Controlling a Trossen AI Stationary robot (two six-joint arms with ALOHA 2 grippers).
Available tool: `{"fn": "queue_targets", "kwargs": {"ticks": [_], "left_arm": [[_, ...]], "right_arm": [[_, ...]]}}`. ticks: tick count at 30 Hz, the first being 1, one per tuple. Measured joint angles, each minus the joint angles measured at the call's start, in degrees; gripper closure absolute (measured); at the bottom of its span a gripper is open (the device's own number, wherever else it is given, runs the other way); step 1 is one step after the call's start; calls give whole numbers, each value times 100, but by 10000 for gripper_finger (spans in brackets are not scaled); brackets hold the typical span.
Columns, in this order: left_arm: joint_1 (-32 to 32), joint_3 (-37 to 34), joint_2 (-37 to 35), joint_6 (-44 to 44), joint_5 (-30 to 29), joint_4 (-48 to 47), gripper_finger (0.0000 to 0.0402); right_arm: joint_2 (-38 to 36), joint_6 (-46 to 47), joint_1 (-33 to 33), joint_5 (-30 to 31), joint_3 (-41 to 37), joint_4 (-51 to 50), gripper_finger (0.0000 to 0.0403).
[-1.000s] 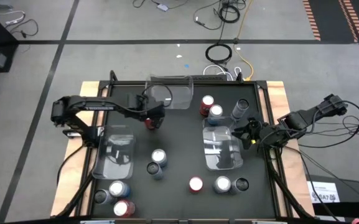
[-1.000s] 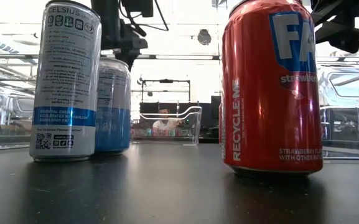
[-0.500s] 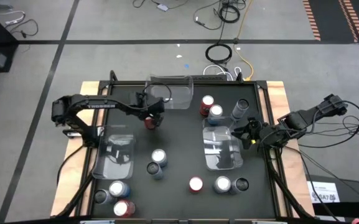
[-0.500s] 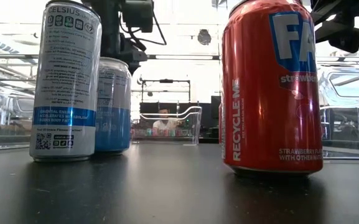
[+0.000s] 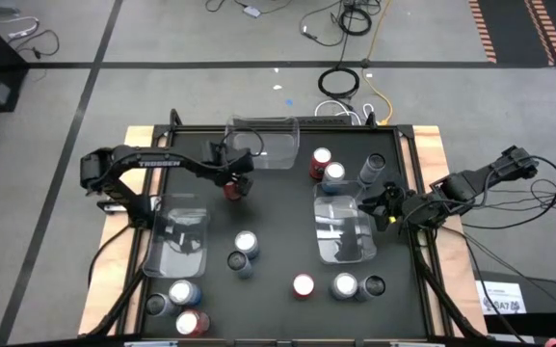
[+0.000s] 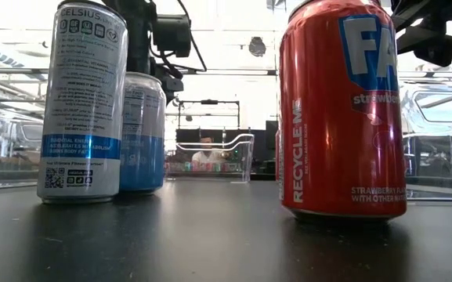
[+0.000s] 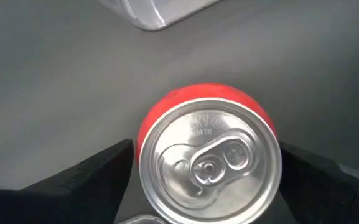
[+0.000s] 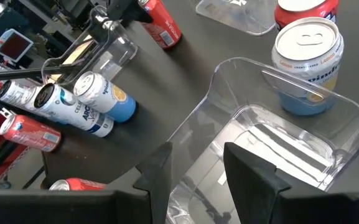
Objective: Sort soda cans
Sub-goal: Move the red soda can to the top left of the table
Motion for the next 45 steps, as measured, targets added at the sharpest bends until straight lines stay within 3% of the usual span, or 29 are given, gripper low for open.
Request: {"fn": "queue_targets", "kwargs": {"ticks": [8,19,30,42,45], "left_arm": [[-4,1,-2,-33,12,0,96],[54,-4,-241,-30,-168,-573,97],[770,-20,-783,278,-667,-1129,97],[1375,-1079,-1303,263,-325,-505,96],[1377,-1147,-1338,254,-281,-359,77]], "right_arm": [[0,9,0,0,0,-2,266],[-1,11,0,2,0,-1,266],[0,13,1,2,0,49,266],[0,118,0,2,0,46,266],[-1,112,1,2,0,44,266]]}}
